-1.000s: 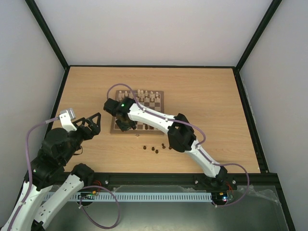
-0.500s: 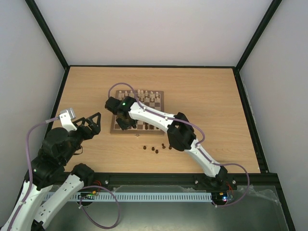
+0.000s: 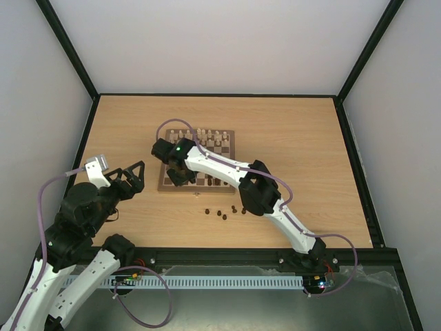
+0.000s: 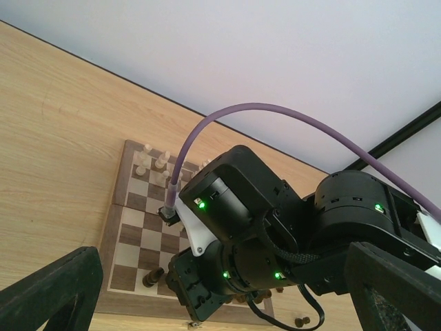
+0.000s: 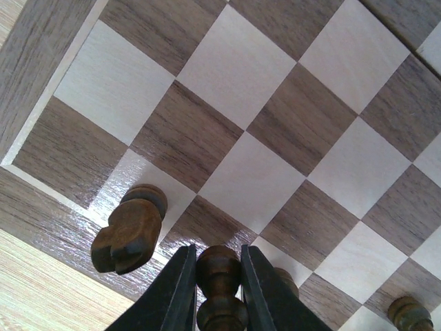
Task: Set up the chess pieces on the board
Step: Place the chess piece on the chessboard.
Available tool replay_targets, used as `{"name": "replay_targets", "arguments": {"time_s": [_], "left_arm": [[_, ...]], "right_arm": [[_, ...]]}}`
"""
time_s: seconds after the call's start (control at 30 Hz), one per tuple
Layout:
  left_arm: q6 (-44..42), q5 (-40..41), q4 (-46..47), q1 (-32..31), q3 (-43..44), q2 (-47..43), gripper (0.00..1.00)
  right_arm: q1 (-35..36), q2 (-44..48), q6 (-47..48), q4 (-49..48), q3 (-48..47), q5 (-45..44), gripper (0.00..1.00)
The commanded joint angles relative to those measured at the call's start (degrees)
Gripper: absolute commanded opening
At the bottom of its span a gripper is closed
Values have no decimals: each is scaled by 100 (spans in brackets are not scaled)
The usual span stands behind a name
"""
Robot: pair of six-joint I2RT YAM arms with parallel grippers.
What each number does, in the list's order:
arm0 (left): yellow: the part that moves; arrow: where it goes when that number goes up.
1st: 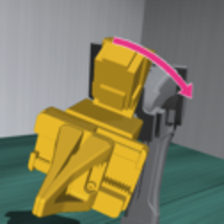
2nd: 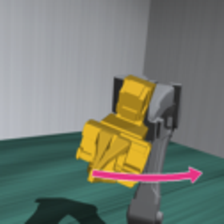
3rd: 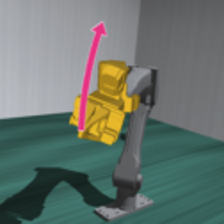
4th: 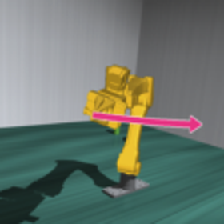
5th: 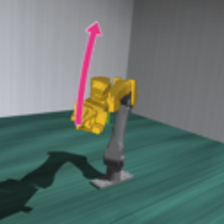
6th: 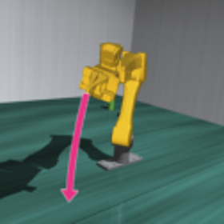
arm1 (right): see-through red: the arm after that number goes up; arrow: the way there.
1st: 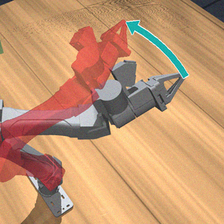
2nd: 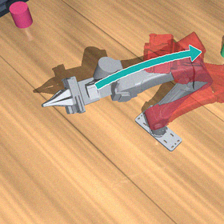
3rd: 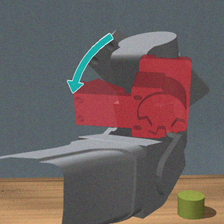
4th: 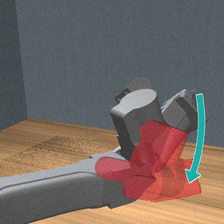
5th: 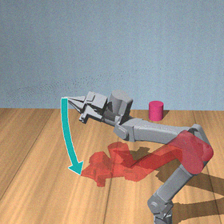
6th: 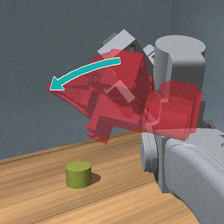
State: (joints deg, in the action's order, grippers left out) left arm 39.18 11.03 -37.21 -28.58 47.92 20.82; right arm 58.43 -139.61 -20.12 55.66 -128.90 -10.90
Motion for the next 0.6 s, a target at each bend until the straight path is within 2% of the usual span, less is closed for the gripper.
{"name": "replay_targets", "arguments": {"time_s": [0.0, 0.57], "left_arm": [[-63, 64, 83, 37, -59, 45, 99], [-59, 57, 79, 37, -68, 19, 99]], "right_arm": [[-34, -107, 53, 152, 111, 80, 18], [-25, -13, 17, 15, 251, 157, 21]]}}
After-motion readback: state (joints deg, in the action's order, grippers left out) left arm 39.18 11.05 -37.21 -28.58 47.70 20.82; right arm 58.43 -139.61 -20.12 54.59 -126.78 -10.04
